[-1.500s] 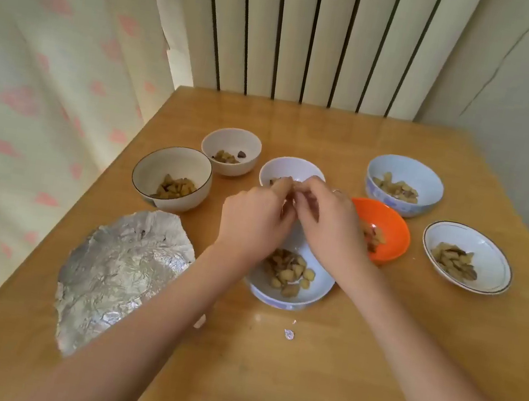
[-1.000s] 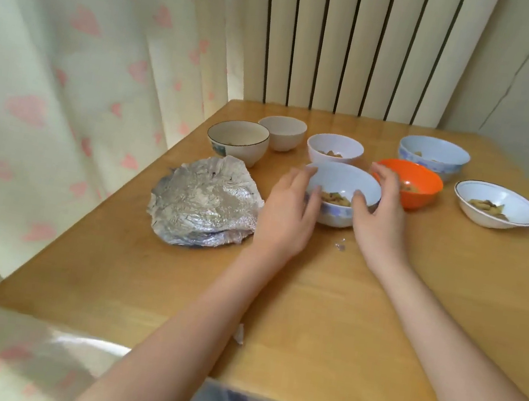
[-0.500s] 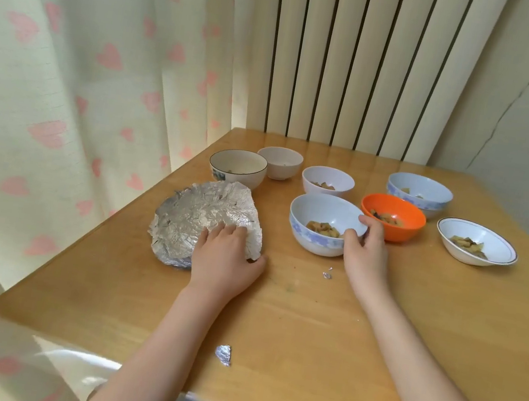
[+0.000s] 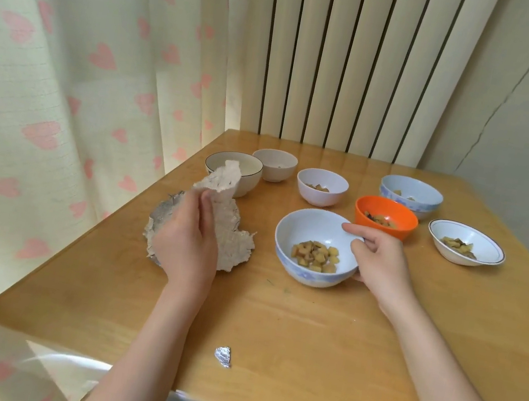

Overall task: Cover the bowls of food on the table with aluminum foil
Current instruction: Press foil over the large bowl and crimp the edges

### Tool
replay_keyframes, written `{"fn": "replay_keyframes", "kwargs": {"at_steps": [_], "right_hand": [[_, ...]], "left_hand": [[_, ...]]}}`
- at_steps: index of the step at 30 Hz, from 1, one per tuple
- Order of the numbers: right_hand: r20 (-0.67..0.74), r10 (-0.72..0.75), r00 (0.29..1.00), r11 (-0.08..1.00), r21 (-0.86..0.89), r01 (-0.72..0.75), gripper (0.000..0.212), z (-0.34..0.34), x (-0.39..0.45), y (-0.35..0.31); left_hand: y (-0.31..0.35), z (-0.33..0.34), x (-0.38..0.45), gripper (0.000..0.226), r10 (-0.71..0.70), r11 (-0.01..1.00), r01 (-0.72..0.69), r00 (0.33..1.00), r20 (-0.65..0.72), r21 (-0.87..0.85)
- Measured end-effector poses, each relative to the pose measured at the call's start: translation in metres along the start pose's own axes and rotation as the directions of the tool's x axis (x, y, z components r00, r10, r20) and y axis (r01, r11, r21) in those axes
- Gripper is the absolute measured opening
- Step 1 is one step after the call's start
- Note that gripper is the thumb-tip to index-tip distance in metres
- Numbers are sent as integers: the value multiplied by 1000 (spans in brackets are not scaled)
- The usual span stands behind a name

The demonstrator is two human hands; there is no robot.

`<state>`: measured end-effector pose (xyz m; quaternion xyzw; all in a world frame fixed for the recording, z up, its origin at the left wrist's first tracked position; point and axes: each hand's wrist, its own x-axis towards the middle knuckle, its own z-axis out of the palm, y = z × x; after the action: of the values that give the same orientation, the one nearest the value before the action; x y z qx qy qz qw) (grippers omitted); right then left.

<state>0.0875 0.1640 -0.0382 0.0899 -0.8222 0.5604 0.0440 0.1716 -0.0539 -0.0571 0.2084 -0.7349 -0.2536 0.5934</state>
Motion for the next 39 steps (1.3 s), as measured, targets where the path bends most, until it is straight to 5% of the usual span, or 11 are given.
{"fn": "replay_keyframes", "kwargs": {"at_steps": [4, 8, 18, 20, 22, 25, 29, 32, 33, 36, 39], "right_hand": [[144, 74, 987, 995, 56, -82, 43, -15, -19, -3], [251, 1, 968, 998, 54, -15, 45, -29, -36, 5], [166, -152, 974, 987, 76, 141, 22, -31, -38, -12], [133, -182, 974, 971, 180, 157, 38, -27, -31, -33], [271, -142, 952, 930, 367, 34, 63, -18, -22, -52], [514, -70, 855, 790, 553, -267, 74, 2, -16, -70], [451, 62, 890, 601, 695, -394, 85, 18, -10, -65], [275, 147, 950, 624, 720, -305, 80, 5, 0, -56], [223, 160, 962, 629, 728, -273, 76, -4, 4, -52], [122, 189, 974, 616, 758, -214, 18, -36, 15, -41], [136, 245, 960, 604, 753, -261, 11, -55, 19, -28]], "left_hand": [[6, -8, 13, 28, -176, 931, 129, 978, -112, -341], [19, -10, 29, 23, -275, 863, 184, 952, -132, -470], [21, -10, 68, 41, -568, 598, 427, 823, 17, -679], [20, -10, 68, 40, -630, 489, 528, 764, 137, -695], [24, -8, 63, 40, -651, 420, 606, 720, 241, -676], [39, -4, 51, 43, -648, 408, 655, 698, 303, -636], [55, -4, 35, 41, -572, 488, 677, 725, 383, -551], [47, -12, 33, 45, -495, 454, 731, 682, 538, -509], [38, -14, 33, 51, -446, 518, 725, 682, 580, -454], [-4, -7, 35, 47, -297, 915, 402, 748, 594, -48], [-27, 12, 30, 63, -340, 940, 220, 659, 671, 260]]}}
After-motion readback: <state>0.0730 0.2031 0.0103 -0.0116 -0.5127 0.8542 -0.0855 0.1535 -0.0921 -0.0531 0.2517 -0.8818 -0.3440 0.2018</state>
